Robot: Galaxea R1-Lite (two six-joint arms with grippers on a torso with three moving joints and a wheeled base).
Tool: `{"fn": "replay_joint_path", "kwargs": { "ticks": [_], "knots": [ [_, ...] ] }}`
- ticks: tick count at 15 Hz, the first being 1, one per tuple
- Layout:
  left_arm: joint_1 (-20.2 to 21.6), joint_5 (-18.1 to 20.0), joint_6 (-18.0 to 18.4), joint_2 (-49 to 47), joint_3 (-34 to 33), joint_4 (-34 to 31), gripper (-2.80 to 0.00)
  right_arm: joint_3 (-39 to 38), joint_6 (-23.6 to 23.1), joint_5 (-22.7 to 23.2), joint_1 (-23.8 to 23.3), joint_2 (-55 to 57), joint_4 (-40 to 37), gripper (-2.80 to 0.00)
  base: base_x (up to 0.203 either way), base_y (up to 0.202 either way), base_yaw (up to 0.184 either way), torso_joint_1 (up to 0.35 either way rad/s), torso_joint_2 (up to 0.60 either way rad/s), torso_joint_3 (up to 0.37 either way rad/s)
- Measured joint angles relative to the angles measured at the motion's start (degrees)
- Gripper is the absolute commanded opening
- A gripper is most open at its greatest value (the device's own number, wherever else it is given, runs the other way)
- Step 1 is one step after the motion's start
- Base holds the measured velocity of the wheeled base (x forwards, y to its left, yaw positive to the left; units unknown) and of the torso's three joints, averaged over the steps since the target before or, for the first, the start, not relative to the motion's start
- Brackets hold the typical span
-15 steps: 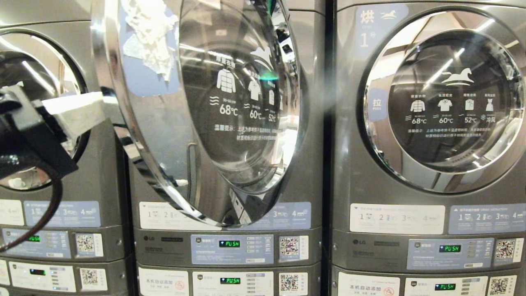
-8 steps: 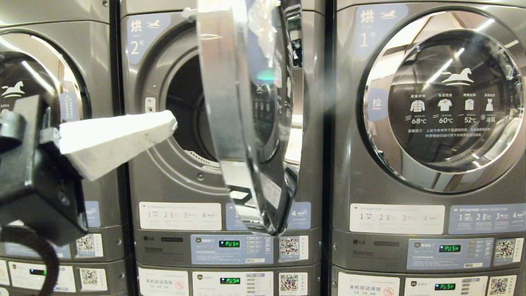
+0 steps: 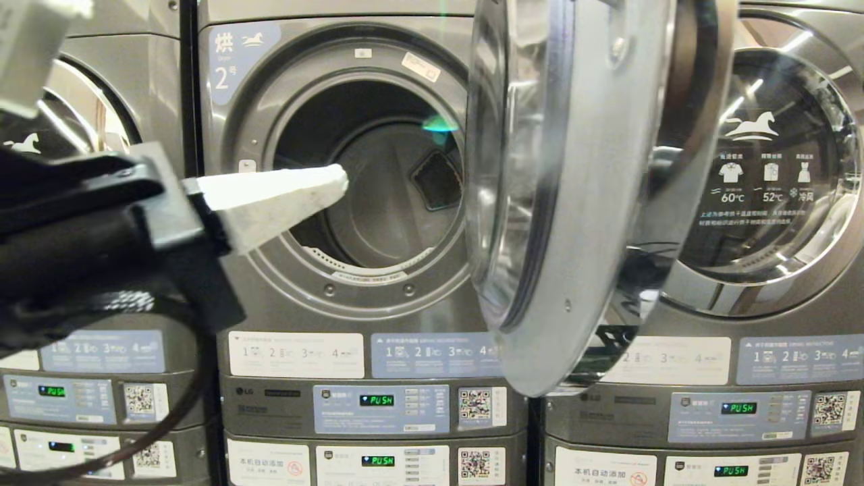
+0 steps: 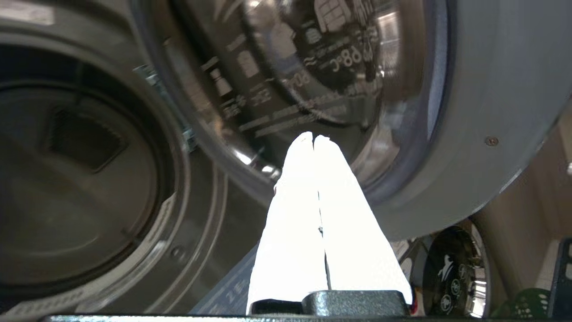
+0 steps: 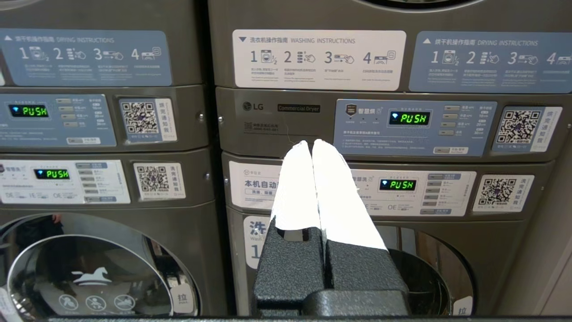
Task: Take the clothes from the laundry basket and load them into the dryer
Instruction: Open the dryer
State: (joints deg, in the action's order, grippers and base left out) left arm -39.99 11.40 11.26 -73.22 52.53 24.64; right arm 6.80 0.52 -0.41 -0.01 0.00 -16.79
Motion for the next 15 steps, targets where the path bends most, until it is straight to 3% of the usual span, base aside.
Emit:
{"fn": "replay_joint_path", "kwargs": {
  "ticks": [7,11,13,15],
  "knots": [
    [-10.61,0.50,-0.06,-19.04,17.64,0.24,-2.80,-0.02,-0.03,0.01,-0.04,0.00,0.01,-2.80,0.000,0.000,0.000,0.000,0.00,0.000],
    [-13.39,0.35,0.15,-25.33,23.51,0.24,-2.80,0.00,-0.08,-0.02,-0.04,0.00,0.00,-2.80,0.000,0.000,0.000,0.000,0.00,0.000],
    [-13.48,-1.51,0.26,-26.50,24.21,0.20,-2.80,0.00,0.07,0.05,-0.04,0.00,0.00,-2.80,0.000,0.000,0.000,0.000,0.00,0.000],
    [-12.49,-6.56,-0.33,-24.99,22.20,0.21,-2.80,0.00,0.08,0.06,-0.04,0.00,0.00,-2.80,0.000,0.000,0.000,0.000,0.00,0.000]
  ]
}}
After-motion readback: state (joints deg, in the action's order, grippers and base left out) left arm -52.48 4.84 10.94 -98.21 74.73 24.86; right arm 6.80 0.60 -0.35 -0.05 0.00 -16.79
